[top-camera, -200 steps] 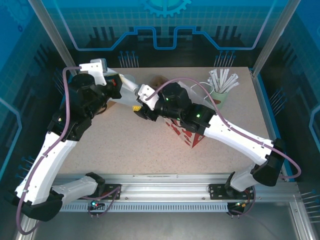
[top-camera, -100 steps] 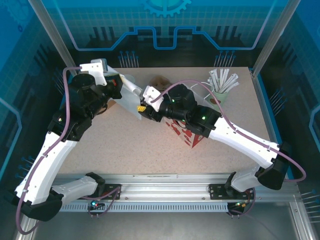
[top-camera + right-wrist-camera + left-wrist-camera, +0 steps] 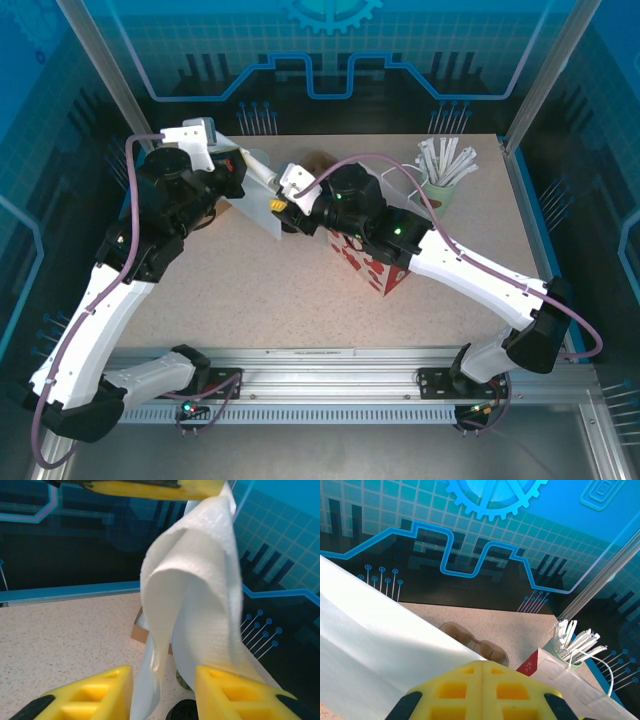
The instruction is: Pack the takeout coffee
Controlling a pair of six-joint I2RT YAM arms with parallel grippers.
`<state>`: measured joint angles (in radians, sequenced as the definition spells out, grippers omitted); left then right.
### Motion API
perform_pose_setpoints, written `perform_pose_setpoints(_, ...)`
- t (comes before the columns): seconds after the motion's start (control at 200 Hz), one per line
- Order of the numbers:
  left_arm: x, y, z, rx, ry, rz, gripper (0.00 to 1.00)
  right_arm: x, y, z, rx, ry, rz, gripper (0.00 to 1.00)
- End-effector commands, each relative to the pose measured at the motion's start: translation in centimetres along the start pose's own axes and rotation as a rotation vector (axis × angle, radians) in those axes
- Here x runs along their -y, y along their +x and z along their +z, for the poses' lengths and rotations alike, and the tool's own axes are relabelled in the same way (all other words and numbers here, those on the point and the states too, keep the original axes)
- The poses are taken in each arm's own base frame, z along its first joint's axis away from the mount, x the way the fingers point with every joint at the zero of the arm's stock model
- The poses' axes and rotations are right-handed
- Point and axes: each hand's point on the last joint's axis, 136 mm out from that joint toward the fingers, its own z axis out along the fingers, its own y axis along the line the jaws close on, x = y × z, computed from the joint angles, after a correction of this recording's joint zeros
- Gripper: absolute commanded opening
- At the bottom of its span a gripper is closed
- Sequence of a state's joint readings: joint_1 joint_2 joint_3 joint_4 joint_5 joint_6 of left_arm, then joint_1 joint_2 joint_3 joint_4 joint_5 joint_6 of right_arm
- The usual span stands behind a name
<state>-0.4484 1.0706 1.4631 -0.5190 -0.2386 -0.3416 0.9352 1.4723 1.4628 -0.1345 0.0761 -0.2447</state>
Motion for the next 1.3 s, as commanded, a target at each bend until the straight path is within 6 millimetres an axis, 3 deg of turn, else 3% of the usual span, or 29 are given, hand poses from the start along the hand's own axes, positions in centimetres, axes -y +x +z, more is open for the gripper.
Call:
perform_pose_setpoints(0.0, 0.6, 0.3, 0.2, -0.010, 0.027, -0.009, 0.00, 1.2, -1.8, 0.1, 0.070, 0.046, -0.014, 0.31)
perform_pose_setpoints(0.165, 0.6, 0.4, 0.4, -0.011, 0.022, -0.009, 0.00, 0.5, -1.8, 0.3, 0.088, 0.008, 0.001, 0.09)
perform_pose_setpoints(0.325, 0.2, 0.5, 0.8, -0.012, -0.001, 0.006, 0.00, 0.7, -1.5, -0.4, 0.097, 0.006, 0.030, 0.06)
perform_pose_setpoints(0.53, -0.1, 0.3, 1.0, -0.001, -0.020, 0.036, 0.01, 1.4, -1.0, -2.9, 0.084, -0.009, 0.125, 0.04)
perform_pose_setpoints(0.655, 0.5, 0.3, 0.9, -0.002, 0.014, 0.041, 0.21, 2.0, -1.9, -5.4, 0.100, -0.011, 0.169, 0.04)
perform_pose_setpoints(0.91, 2.2, -1.1, -1.4, 0.034, 0.114, 0.034, 0.41, 4.9, -4.4, -11.7, 0.107, 0.061, 0.236, 0.02)
perform_pose_setpoints(1.296, 3.0, 0.2, -1.2, -0.005, 0.172, 0.022, 0.43, 11.0, -8.0, -18.4, 0.182, 0.241, 0.319, 0.01)
